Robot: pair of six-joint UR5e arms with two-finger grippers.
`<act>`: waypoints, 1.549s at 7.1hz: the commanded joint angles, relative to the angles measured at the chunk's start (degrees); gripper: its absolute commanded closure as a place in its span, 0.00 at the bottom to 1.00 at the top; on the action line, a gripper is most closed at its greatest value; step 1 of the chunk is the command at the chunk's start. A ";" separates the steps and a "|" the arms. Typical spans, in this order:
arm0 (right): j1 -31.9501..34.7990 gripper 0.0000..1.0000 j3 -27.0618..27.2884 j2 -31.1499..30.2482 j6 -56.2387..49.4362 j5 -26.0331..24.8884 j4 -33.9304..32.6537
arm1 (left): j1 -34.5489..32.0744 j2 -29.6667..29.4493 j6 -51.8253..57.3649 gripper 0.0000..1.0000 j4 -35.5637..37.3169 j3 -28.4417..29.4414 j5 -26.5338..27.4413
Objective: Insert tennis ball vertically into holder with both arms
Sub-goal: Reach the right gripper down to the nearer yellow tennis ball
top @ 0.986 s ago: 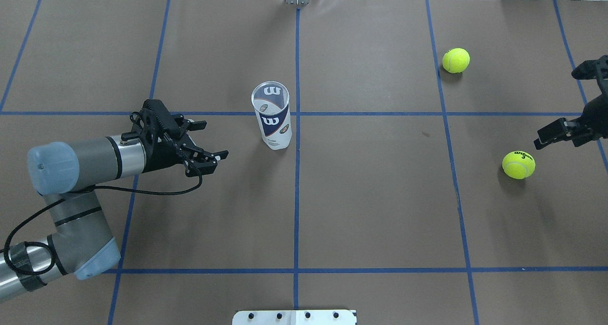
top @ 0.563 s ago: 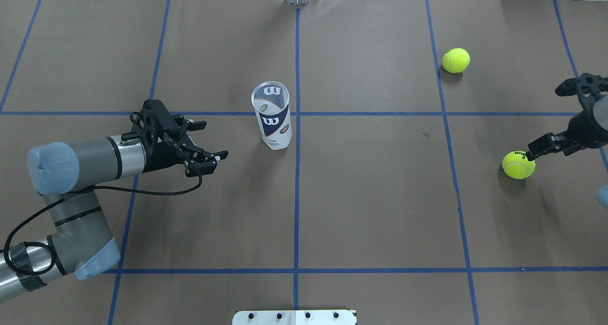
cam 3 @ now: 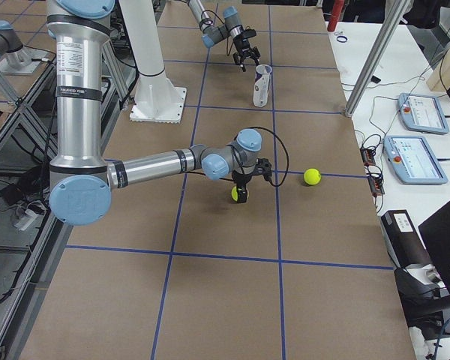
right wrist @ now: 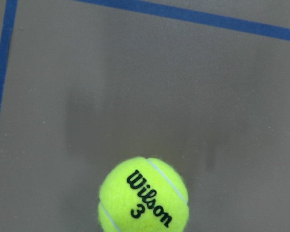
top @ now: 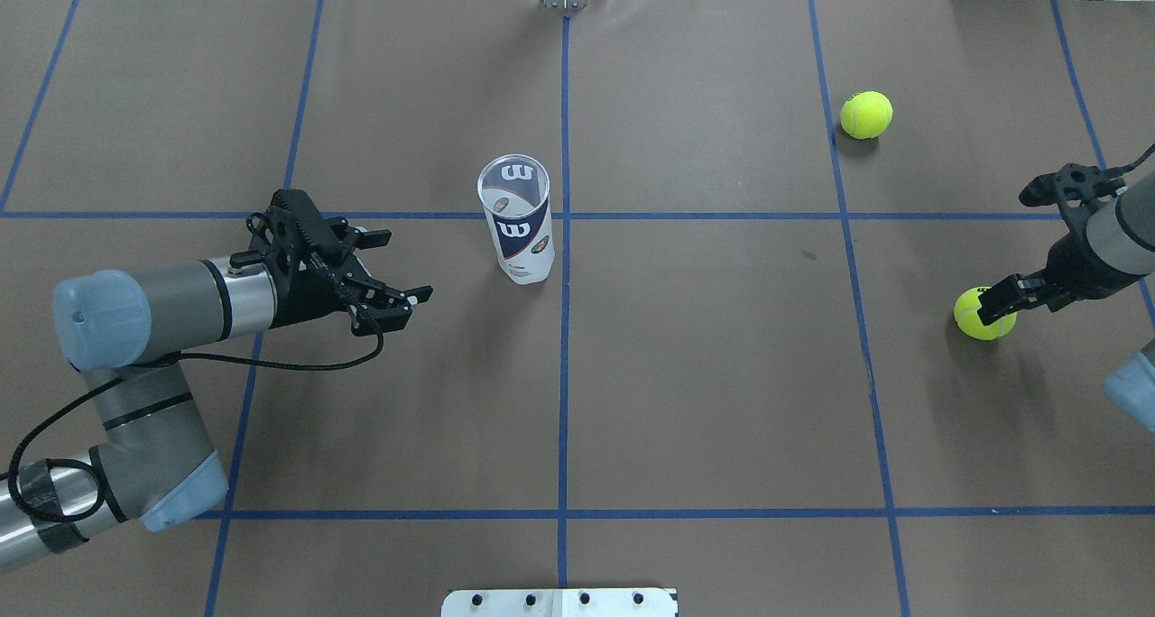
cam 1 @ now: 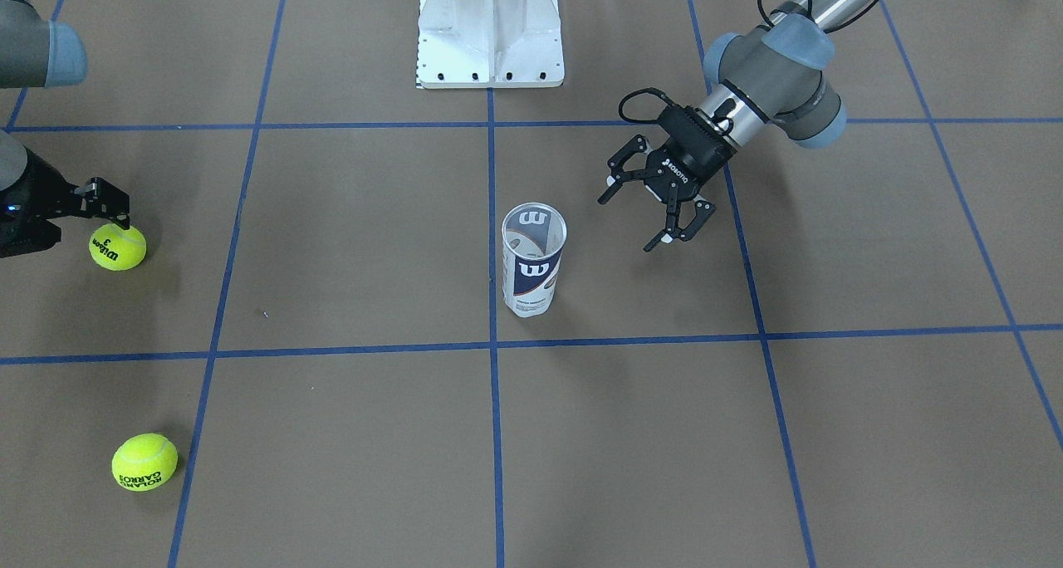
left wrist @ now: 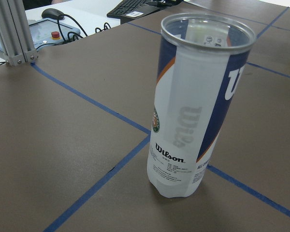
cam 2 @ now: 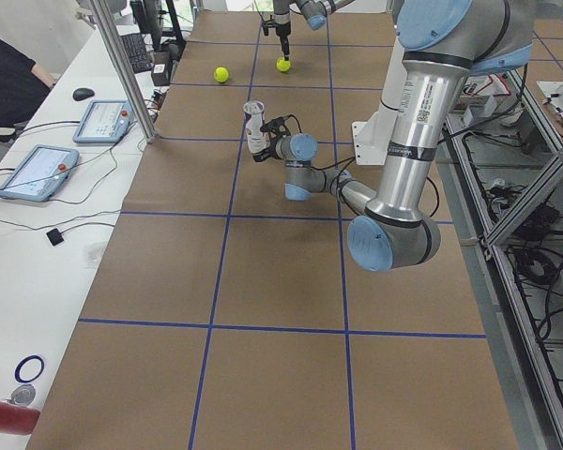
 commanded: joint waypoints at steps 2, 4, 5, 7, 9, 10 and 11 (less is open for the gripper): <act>-2.23 0.00 -3.09 2.56 -0.04 -1.87 0.00 | -0.09 -0.04 0.00 0.00 -0.34 0.02 0.03; -2.68 0.00 -3.62 3.53 0.05 -1.87 0.00 | -0.09 0.05 0.00 0.00 -0.34 0.02 0.03; -2.76 0.00 -4.40 3.54 -0.04 -1.87 0.09 | -0.09 0.13 0.00 0.00 -0.34 0.02 0.03; -2.85 0.02 -4.67 3.62 -0.04 -1.87 0.00 | -0.09 0.31 0.00 0.00 -0.34 0.02 0.03; -2.85 0.42 -4.68 3.88 -0.04 -1.87 0.00 | -0.09 0.31 0.09 0.00 -0.34 0.02 0.03; -2.77 0.83 -3.20 4.50 -0.13 -1.53 0.00 | -0.09 0.22 0.09 0.00 -0.34 0.02 0.03; -1.11 1.00 -1.18 5.63 -0.22 -0.30 -0.69 | -0.09 0.22 0.09 0.00 -0.34 -0.16 0.03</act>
